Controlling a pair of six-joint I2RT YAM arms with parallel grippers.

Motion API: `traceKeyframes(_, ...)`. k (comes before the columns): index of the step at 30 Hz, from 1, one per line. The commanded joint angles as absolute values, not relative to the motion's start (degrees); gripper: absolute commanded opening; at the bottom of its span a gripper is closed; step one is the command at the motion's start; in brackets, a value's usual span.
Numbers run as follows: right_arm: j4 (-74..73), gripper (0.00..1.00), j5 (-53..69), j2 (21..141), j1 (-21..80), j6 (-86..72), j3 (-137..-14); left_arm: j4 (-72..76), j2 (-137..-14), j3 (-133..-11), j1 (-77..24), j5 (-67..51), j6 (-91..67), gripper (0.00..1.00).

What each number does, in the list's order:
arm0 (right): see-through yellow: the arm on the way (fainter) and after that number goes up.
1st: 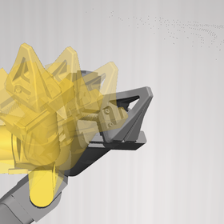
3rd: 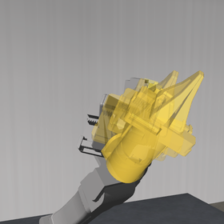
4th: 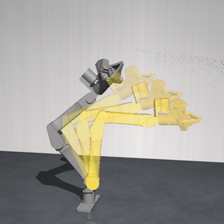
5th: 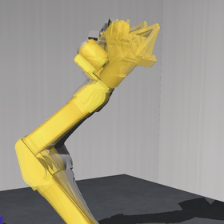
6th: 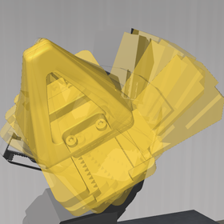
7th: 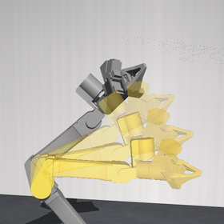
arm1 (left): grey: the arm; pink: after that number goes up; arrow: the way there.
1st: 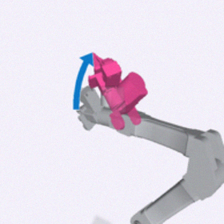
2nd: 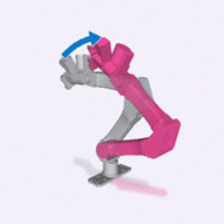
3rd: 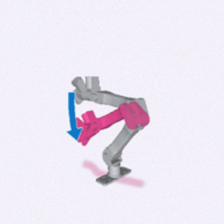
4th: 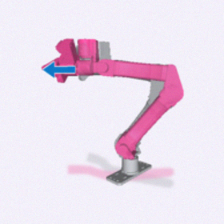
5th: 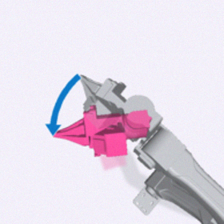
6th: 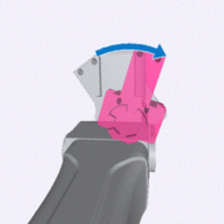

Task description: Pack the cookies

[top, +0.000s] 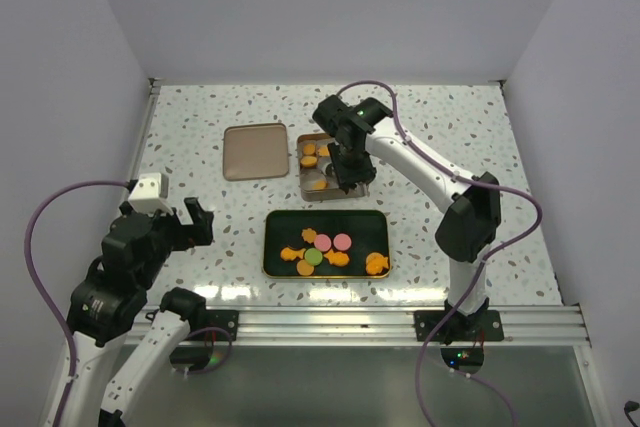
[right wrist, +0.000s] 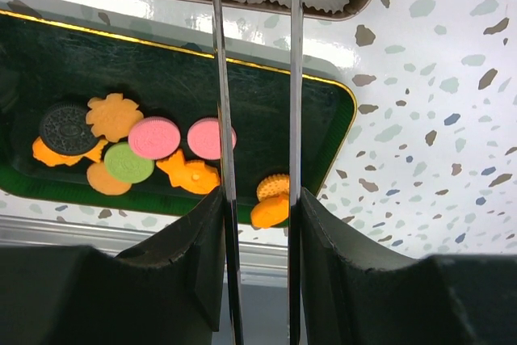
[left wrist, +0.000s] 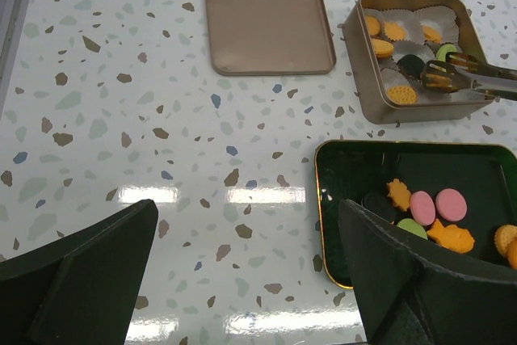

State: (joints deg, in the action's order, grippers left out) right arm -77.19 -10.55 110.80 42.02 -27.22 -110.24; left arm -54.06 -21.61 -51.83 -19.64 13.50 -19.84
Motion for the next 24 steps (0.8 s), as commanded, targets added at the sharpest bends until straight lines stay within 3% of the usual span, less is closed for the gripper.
traceKeyframes(1, -80.2, 0.34, -9.4, 107.0, 41.9, -26.3, -110.0, -51.4, -22.7, -51.8, -20.0, 13.4, -18.5, 1.0)
traceKeyframes(8, -79.8, 0.34, -8.6, 105.8, 41.9, -26.3, -108.5, -51.4, -22.9, -51.8, -20.0, 13.4, -18.5, 1.0)
traceKeyframes(16, -80.1, 0.46, -8.4, 104.9, 41.9, -26.1, -109.0, -51.4, -22.8, -51.8, -20.0, 13.4, -18.5, 1.0)
traceKeyframes(24, -81.0, 0.49, -8.6, 104.0, 41.9, -26.0, -110.0, -51.4, -22.4, -51.8, -20.0, 13.5, -18.5, 1.0)
